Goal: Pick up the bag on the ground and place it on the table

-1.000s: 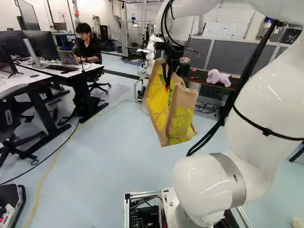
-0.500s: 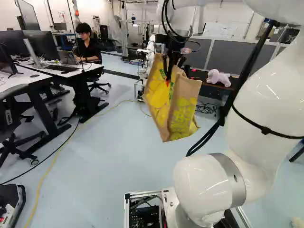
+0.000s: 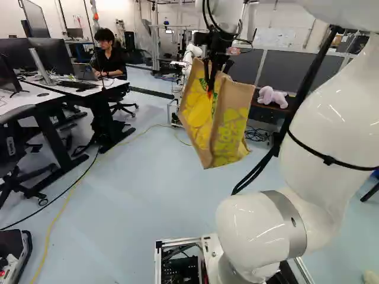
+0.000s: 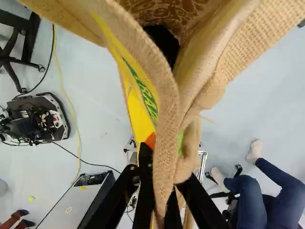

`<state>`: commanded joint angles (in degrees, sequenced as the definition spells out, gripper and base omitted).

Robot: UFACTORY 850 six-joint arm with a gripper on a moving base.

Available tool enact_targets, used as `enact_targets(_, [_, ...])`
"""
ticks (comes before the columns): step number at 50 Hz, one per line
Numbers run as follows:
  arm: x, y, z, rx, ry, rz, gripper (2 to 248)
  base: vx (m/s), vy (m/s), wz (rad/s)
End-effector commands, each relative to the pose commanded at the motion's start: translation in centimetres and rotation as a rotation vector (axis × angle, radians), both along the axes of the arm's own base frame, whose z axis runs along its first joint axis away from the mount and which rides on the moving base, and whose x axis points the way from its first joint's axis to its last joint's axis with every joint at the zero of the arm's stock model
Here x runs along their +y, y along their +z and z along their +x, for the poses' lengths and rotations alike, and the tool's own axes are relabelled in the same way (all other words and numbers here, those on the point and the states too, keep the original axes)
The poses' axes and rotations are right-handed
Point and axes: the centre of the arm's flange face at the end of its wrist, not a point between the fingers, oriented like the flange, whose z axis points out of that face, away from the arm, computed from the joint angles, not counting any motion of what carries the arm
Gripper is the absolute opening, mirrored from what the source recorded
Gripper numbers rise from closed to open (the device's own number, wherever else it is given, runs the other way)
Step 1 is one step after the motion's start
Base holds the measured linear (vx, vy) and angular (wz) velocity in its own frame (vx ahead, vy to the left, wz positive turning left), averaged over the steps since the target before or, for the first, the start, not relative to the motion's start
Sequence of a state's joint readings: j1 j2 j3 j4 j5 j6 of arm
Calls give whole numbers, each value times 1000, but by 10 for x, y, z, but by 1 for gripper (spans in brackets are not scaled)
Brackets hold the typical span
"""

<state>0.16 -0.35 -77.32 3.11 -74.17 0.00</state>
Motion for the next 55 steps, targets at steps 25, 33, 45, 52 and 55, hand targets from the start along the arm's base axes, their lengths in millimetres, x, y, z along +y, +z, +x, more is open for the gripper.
enact_targets(25, [0,38,1,-6,4,1,21,0,0,0])
enact_targets(33, [0,41,1,-7,4,1,21,0,0,0])
enact_targets(45, [0,42,1,-8,4,1,21,0,0,0])
enact_targets(52, [0,42,1,-8,4,1,21,0,0,0])
enact_targets(55, [0,42,1,-8,4,1,21,0,0,0])
